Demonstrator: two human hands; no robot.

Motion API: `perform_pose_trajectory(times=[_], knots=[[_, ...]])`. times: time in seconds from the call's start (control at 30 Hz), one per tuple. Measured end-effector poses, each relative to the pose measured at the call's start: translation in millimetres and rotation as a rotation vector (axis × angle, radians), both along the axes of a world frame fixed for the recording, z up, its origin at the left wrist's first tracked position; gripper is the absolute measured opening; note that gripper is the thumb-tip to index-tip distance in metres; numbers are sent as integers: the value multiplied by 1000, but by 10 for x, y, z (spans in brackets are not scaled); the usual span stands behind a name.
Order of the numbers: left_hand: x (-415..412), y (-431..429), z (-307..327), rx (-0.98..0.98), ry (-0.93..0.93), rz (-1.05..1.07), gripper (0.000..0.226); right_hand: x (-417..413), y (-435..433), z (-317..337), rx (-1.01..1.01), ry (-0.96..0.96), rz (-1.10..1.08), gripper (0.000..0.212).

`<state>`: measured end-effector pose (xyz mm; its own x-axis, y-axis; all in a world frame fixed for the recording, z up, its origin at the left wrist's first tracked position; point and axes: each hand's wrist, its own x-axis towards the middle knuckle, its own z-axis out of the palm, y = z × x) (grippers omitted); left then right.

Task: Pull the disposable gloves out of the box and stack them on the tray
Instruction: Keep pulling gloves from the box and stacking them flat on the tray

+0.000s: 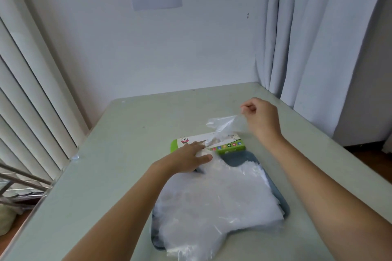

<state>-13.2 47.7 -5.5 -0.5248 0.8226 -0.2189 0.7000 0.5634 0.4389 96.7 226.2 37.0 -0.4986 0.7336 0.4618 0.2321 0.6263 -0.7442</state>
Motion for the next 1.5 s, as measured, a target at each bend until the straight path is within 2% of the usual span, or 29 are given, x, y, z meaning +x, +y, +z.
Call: perform_pose_trajectory(times=[0.07,0.17,0.27,0.37,0.43,0.5,0.57,0.67,0.7,0.8,0.87,0.93,1.0,1.1,1.17,1.23,1.27,1.33,1.4,1.47,1.5], knots=[[8,25,3,-4,4,-4,55,26,-25,14,-21,-86,45,26],[24,76,-14,-28,10,-18,54,0,-106,-41,110,-256,80,58],[39,118,-43,-59,32,-9,54,-103,-145,-13,177,-301,116,66],[40,132,-49,-54,40,1,53,-278,-131,54,208,-510,43,60],[37,132,-52,-45,35,8,52,-369,-122,70,190,-719,-30,39],[31,121,-74,-35,36,8,52,-422,-79,35,125,-768,-77,10],[34,113,-102,-27,37,4,53,-425,7,-13,53,-644,-106,7],[60,91,-118,-31,79,-4,56,-362,161,-43,-48,-291,-56,35],[68,83,-124,-29,96,-6,56,-321,191,-25,-109,-154,-19,33],[84,70,-164,-14,143,-11,59,-164,182,95,-314,297,64,11],[88,63,-197,-9,166,-15,61,-37,164,234,-398,535,144,6],[74,62,-217,13,148,-5,62,80,152,386,-512,644,297,9],[74,53,-215,78,110,22,64,196,113,519,-658,685,551,21],[110,14,-153,359,42,120,61,352,-25,620,-816,670,832,36],[199,-38,-43,585,10,209,46,416,-123,611,-879,677,910,24],[280,-85,78,805,-199,313,20,461,-194,565,-938,701,983,6],[330,-100,142,892,-412,378,13,473,-214,532,-951,695,1019,14],[412,-130,238,966,-967,475,26,500,-243,438,-965,678,1076,22],[466,-208,297,837,-1337,466,58,517,-300,334,-997,701,1118,17],[511,-282,278,740,-1484,412,89,542,-378,238,-1058,735,1131,14],[525,-326,255,736,-1506,401,96,546,-413,179,-1089,753,1134,17]])
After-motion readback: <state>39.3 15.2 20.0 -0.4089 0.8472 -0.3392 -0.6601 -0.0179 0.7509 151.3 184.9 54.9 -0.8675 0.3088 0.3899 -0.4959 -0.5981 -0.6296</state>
